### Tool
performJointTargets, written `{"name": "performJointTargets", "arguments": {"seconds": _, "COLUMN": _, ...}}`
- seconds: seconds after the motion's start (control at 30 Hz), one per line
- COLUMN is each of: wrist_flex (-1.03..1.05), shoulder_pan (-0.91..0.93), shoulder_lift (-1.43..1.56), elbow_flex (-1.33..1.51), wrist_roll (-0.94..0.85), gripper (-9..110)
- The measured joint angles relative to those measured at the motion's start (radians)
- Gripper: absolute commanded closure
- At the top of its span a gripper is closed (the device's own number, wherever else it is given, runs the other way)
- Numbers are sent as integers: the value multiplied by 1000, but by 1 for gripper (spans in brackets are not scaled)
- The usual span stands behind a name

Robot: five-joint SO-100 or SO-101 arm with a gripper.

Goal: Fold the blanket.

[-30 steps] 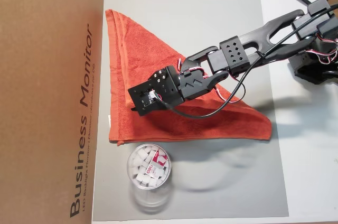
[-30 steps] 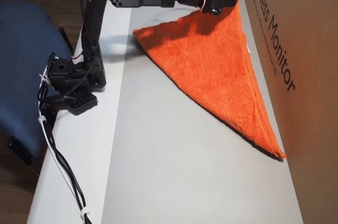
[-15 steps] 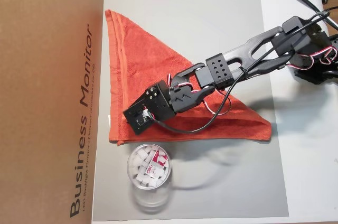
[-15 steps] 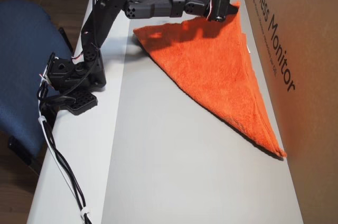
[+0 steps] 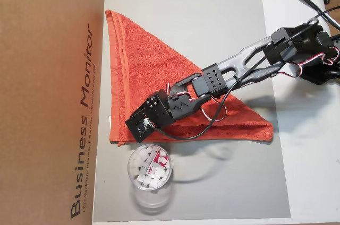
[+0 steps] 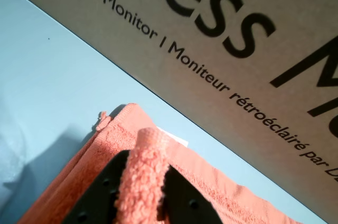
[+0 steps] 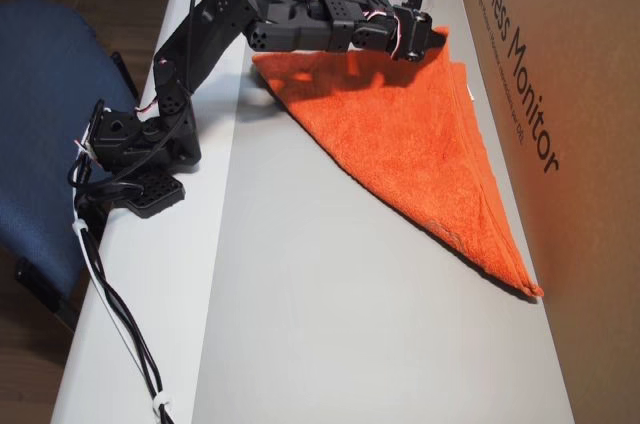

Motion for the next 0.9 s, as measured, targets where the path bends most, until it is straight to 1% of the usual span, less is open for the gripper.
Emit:
{"name": "performJointTargets", "arguments": {"seconds": 0.5, "wrist_flex": -2, "shoulder_pan": 0, "shoulder_lift": -114, "elbow_flex": -106, "wrist_roll": 0, "gripper": 101}}
{"name": "performJointTargets", "arguments": {"seconds": 0.57, "wrist_flex": -2, "shoulder_pan": 0, "shoulder_lift": -118, "elbow_flex": -106, "wrist_roll": 0, "gripper": 99}}
{"name": "performJointTargets", "arguments": {"seconds": 0.67, "wrist_flex": -2, "shoulder_pan": 0, "shoulder_lift": -123, "elbow_flex": -107, "wrist_roll": 0, "gripper": 91}}
{"name": "performJointTargets", "arguments": {"seconds": 0.73, "wrist_flex": -2, "shoulder_pan": 0, "shoulder_lift": -130, "elbow_flex": -107, "wrist_roll": 0, "gripper": 88}}
{"name": "performJointTargets", "arguments": {"seconds": 0.9, "wrist_flex": -2, "shoulder_pan": -8, "shoulder_lift": -138, "elbow_flex": -107, "wrist_roll": 2, "gripper": 87}}
